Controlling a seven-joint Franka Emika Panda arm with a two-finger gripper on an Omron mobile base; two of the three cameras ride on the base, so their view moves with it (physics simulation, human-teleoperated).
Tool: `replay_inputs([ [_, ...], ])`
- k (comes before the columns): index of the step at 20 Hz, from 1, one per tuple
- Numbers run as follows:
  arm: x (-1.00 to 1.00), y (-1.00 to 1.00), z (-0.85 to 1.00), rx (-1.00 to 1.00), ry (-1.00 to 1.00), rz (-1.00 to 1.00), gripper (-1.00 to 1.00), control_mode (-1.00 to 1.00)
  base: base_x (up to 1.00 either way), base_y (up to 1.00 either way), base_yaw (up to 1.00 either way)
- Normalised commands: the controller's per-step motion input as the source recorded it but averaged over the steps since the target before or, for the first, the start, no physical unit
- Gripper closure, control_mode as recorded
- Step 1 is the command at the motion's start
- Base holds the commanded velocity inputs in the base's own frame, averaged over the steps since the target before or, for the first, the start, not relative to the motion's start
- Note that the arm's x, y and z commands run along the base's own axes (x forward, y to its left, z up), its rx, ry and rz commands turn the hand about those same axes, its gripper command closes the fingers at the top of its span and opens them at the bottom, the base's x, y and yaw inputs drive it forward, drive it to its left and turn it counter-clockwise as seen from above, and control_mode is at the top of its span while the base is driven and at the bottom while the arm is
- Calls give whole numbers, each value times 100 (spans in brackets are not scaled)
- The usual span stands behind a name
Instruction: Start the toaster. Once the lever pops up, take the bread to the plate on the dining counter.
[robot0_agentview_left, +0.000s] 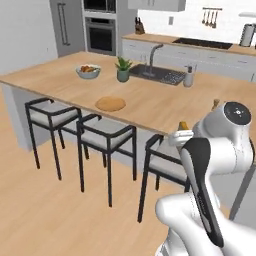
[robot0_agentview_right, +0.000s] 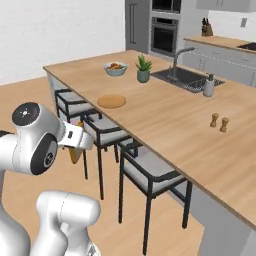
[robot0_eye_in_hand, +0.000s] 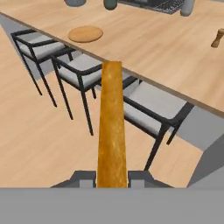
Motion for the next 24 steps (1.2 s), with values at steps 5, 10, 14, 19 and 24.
replay_inputs([
  [5, 0, 0, 0, 0, 0, 0, 100, 100, 69, 91, -61],
  [10, 0, 0, 0, 0, 0, 0, 100, 100, 70, 100, -55],
  [14, 0, 0, 0, 0, 0, 0, 100, 100, 56, 92, -57],
  [19, 0, 0, 0, 0, 0, 0, 100, 100, 35, 94, -51],
  [24, 0, 0, 0, 0, 0, 0, 100, 100, 23, 85, -27],
])
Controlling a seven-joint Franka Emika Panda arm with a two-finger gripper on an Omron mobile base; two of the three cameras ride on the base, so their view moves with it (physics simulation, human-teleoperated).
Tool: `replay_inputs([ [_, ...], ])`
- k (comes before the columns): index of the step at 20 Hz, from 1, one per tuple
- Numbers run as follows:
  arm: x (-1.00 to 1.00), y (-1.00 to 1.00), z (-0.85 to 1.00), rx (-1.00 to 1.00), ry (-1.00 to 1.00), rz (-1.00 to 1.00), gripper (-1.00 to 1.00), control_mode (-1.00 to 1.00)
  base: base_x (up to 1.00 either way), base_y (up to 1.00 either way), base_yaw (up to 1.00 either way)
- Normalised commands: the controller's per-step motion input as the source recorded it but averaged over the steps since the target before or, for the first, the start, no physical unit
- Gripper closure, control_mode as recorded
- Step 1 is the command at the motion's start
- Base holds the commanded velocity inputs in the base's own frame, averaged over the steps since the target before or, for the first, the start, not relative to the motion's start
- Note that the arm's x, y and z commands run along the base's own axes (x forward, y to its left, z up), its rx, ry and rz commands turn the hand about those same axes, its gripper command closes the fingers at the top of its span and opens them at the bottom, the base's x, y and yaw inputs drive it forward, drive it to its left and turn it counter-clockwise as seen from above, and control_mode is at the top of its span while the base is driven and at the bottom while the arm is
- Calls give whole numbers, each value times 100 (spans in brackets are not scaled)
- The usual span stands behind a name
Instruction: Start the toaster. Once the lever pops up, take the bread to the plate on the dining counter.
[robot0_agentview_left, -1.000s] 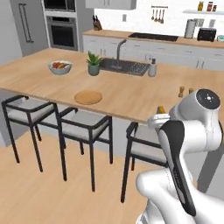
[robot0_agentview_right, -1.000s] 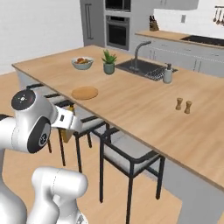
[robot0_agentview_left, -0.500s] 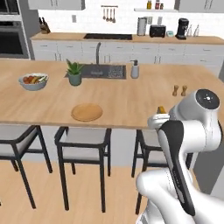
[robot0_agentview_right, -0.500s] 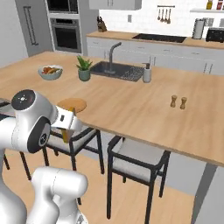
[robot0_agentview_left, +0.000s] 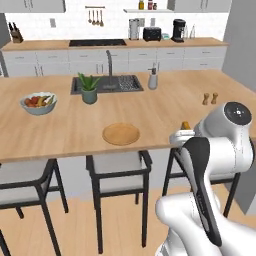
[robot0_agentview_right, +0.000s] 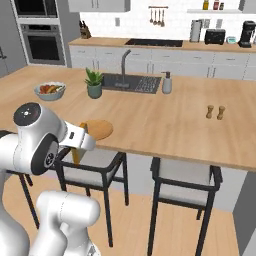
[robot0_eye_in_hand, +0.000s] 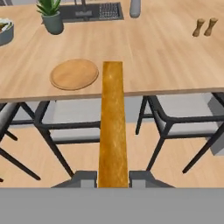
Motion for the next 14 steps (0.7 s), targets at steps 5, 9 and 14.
replay_inputs([
  [5, 0, 0, 0, 0, 0, 0, 100, 100, 21, 40, -5],
  [9, 0, 0, 0, 0, 0, 0, 100, 100, 47, 6, 3],
  [14, 0, 0, 0, 0, 0, 0, 100, 100, 58, 55, -8],
])
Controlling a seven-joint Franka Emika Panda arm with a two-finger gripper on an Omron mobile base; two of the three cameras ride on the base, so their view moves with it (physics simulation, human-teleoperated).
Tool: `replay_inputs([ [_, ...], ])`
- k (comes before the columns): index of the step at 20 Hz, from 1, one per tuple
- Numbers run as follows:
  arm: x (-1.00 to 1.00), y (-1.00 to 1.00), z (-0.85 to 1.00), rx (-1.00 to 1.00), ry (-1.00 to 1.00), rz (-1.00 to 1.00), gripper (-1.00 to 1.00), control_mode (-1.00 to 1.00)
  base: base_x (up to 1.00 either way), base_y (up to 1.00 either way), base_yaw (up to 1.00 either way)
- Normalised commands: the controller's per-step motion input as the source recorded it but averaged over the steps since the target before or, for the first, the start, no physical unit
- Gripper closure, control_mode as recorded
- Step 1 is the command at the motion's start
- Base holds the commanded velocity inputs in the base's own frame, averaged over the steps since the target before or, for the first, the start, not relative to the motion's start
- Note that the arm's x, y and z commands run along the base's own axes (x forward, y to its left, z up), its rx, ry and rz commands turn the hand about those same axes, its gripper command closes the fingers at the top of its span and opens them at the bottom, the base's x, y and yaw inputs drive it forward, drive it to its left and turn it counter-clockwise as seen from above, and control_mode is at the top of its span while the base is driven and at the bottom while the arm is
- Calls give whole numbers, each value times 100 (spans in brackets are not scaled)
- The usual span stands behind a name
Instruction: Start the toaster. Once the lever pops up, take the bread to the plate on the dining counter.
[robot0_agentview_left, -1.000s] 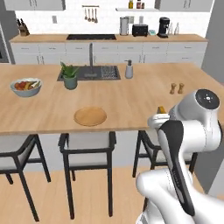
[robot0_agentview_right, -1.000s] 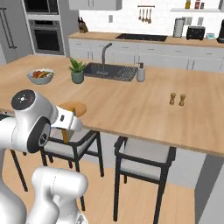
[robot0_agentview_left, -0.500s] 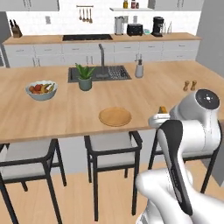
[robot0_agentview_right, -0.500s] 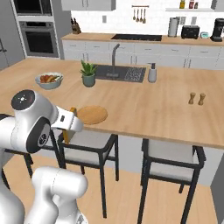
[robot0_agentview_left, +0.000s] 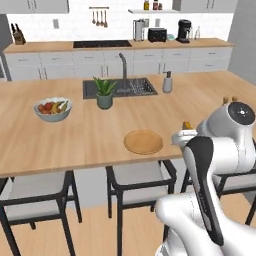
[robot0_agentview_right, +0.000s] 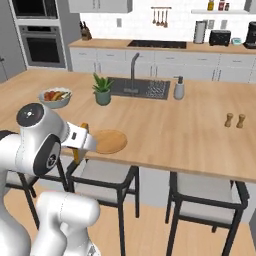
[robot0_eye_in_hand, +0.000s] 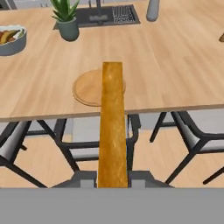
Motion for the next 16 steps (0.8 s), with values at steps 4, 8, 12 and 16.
replay_inputs([
  [4, 0, 0, 0, 0, 0, 0, 100, 100, 24, 56, -19],
  [8, 0, 0, 0, 0, 0, 0, 100, 100, 33, 13, -10],
  [12, 0, 0, 0, 0, 0, 0, 100, 100, 54, 0, 0],
  [16, 0, 0, 0, 0, 0, 0, 100, 100, 59, -3, 1],
])
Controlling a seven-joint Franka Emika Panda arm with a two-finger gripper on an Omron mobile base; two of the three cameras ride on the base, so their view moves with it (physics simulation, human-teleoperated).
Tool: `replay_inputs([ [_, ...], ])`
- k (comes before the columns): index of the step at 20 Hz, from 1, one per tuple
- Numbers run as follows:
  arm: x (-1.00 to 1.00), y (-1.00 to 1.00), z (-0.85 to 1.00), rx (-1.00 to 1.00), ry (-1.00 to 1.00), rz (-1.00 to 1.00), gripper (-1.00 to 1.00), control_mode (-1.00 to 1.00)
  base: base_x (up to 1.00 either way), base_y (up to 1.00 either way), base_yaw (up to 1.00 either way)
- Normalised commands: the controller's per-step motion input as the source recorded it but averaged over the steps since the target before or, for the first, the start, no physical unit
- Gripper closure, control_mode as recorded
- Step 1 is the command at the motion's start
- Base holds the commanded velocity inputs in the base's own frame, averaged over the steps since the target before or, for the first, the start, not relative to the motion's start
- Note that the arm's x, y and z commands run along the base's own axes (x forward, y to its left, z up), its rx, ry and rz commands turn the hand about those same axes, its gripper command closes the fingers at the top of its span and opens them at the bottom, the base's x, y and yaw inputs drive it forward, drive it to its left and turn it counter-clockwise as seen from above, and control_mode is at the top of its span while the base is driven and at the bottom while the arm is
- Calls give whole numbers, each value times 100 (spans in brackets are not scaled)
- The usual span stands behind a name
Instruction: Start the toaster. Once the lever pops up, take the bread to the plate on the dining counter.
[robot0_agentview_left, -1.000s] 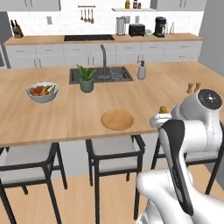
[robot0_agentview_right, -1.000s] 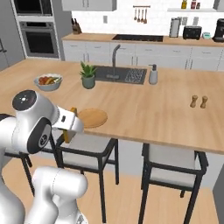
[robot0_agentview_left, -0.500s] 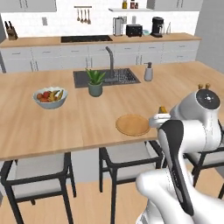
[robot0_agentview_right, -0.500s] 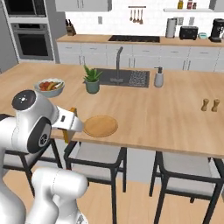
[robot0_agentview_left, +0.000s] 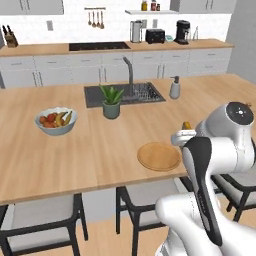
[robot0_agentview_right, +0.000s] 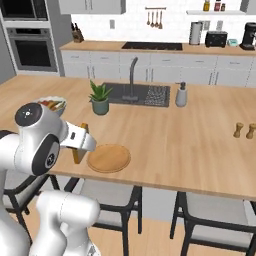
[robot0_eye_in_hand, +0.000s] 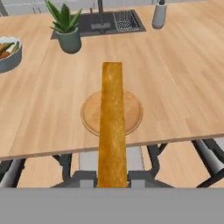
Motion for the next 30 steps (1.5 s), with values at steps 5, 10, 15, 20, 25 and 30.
replay_inputs([
  [5, 0, 0, 0, 0, 0, 0, 100, 100, 39, -4, 7],
  [10, 74, -3, -29, 9, 11, 9, 100, -100, 0, 0, 0],
  [15, 90, -9, -40, 18, 17, 8, 100, -100, 0, 0, 0],
  [20, 73, 0, -57, 5, 12, 1, 100, -100, 0, 0, 0],
  [25, 66, 1, -46, 1, 6, 0, 100, -100, 0, 0, 0],
  [30, 66, 0, -47, 5, 0, 0, 100, -100, 0, 0, 0],
])
